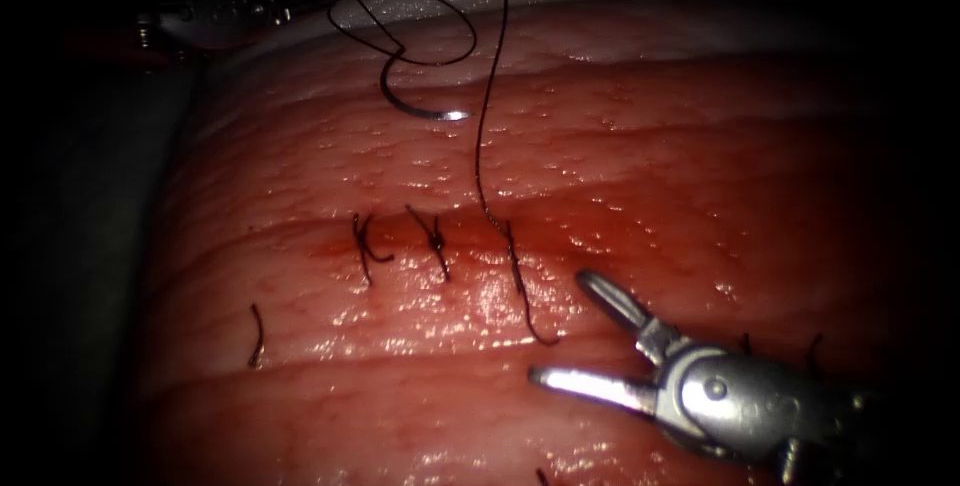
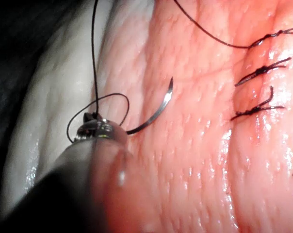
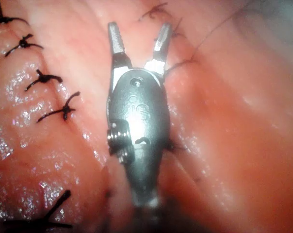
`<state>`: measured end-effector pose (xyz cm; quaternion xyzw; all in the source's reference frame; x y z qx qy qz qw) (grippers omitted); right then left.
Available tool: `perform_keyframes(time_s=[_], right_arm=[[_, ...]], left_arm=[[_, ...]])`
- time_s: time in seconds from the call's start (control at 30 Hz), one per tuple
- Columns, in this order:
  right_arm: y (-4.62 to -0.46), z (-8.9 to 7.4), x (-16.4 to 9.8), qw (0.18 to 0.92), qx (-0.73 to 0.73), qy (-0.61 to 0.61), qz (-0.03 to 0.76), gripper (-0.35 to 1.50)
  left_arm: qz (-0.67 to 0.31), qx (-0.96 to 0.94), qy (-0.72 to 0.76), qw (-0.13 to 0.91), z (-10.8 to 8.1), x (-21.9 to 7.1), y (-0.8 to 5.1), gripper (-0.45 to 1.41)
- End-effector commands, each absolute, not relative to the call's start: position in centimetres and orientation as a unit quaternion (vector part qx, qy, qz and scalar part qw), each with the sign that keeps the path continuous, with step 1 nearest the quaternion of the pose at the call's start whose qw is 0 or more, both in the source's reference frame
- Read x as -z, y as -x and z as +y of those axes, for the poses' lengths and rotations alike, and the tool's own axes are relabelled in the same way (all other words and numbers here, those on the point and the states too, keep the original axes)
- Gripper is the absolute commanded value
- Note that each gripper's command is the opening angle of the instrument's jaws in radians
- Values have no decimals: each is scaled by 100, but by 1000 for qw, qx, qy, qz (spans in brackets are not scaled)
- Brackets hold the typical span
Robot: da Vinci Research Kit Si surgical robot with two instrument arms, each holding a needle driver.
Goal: Wound Closure
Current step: Using the left hand, loop the suture clockwise around the right tool once.
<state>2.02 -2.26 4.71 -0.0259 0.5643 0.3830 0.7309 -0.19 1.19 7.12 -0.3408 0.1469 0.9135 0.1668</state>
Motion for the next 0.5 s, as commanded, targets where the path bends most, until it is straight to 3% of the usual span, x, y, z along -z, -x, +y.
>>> perform_keyframes(time_s=[0.03,0.07,0.1,0.5], right_arm=[[-216,-220,-473,731,-385,24,563,10],[-218,-215,-473,732,-387,23,561,-18],[-221,-210,-474,731,-389,22,560,-35],[-266,-125,-525,754,-396,11,524,-35]], left_arm=[[149,-914,338,165,114,-711,27,-45],[149,-915,339,162,106,-706,30,-45],[149,-914,343,158,95,-700,34,-45],[132,-914,371,100,-14,-668,73,-45]])
